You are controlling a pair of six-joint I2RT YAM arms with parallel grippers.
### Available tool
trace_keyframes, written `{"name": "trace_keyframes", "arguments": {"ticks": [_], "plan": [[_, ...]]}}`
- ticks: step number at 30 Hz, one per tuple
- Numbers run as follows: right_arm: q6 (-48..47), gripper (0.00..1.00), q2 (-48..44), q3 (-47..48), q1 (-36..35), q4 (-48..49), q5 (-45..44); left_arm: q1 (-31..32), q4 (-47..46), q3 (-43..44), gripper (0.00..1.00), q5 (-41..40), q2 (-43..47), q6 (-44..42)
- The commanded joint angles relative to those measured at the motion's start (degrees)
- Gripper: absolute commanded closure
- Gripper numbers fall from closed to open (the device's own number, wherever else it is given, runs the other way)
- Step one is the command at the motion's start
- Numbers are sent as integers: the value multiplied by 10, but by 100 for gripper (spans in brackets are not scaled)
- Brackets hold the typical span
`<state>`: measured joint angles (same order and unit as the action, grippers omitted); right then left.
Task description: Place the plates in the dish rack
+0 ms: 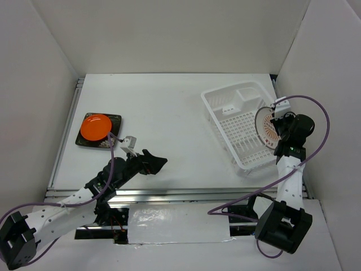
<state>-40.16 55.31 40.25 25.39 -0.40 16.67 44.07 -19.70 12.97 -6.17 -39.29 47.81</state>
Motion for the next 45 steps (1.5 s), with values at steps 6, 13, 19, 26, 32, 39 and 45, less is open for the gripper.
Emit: {"name": "trace_keyframes", "arguments": {"ticks": [6, 13, 19, 26, 32, 39, 45], "plan": [[-4, 70, -7, 11, 4, 34, -14, 3, -20, 0, 1, -13, 13, -9], [6, 66, -9, 16, 4, 35, -15, 2, -17, 1, 1, -15, 18, -9], [18, 43, -18, 14, 4, 43, -18, 3, -13, 0, 0, -15, 18, -7], [52, 41, -36, 11, 4, 77, -29, 2, -7, 0, 1, -16, 28, -5], [117, 38, -52, 17, 4, 130, -23, 3, -6, 0, 0, -18, 29, -5], [361, 38, -35, 111, 3, 139, -48, 3, 0, 5, 0, -26, 28, -4], [459, 38, -34, 110, -33, 208, -35, 3, 18, 15, 1, -41, 25, -4]]}}
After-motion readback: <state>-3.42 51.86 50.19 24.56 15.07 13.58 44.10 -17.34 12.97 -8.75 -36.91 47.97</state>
